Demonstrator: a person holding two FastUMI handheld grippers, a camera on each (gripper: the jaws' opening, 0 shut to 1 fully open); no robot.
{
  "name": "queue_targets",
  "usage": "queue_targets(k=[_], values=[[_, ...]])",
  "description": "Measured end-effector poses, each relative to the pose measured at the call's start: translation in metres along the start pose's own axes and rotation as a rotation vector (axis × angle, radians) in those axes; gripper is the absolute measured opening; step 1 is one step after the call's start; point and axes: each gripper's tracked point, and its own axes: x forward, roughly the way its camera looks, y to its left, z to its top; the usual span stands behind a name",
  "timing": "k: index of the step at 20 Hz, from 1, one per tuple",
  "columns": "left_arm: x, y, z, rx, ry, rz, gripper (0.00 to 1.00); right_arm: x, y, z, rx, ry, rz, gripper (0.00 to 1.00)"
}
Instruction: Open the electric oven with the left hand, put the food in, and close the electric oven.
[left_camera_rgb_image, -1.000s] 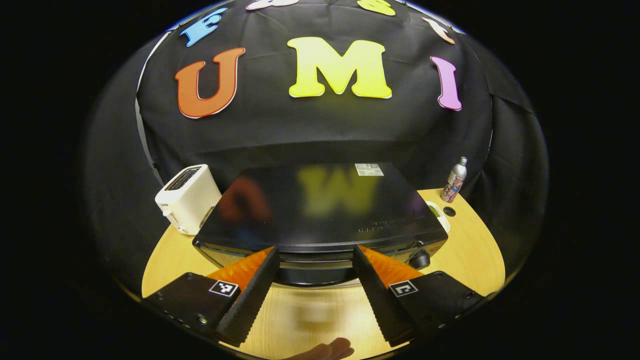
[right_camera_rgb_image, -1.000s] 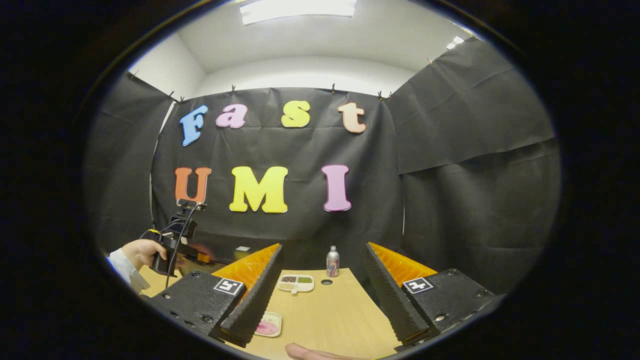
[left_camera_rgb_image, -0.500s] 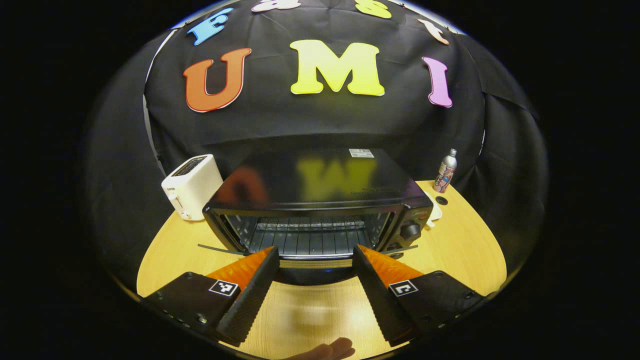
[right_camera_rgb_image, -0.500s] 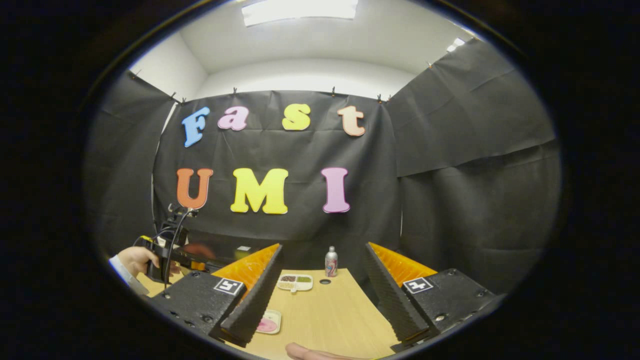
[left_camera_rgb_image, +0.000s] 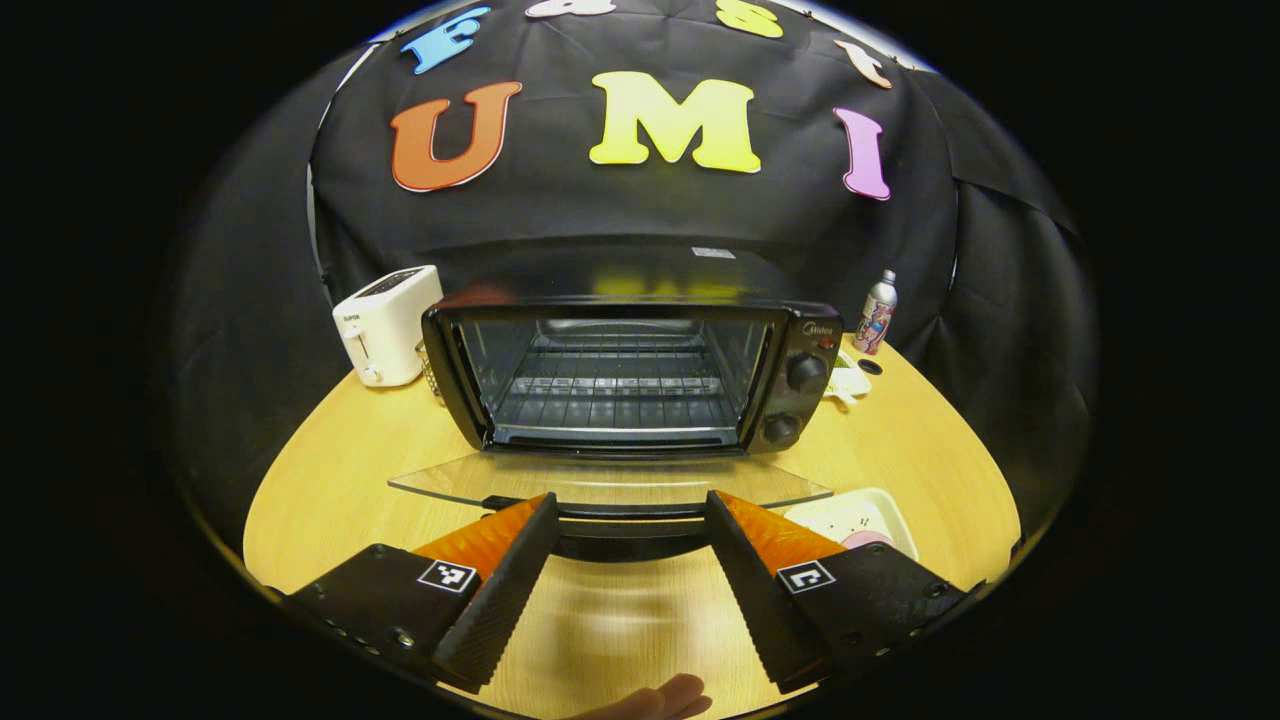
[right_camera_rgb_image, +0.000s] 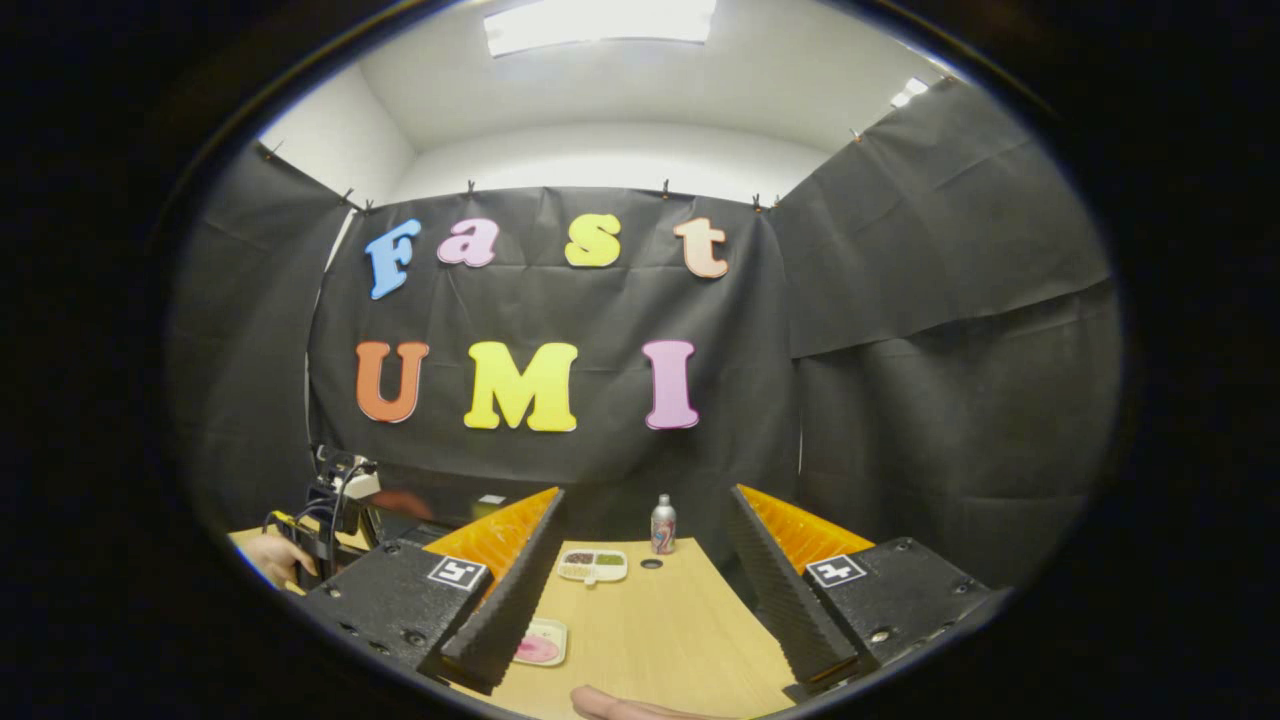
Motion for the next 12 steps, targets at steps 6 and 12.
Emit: queue_targets(k=[6,12], values=[[0.005,-0.002,-0.041,-0.014,0.033,-0.002,0.93,0.001,0.0,-0.001,-0.003,0.005,-0.012,0.97],[0.016,-0.007,-0.075,-0.028,0.052,-0.002,0.95,0.008,0.009,-0.013,-0.017,0.034,0.003,0.97]])
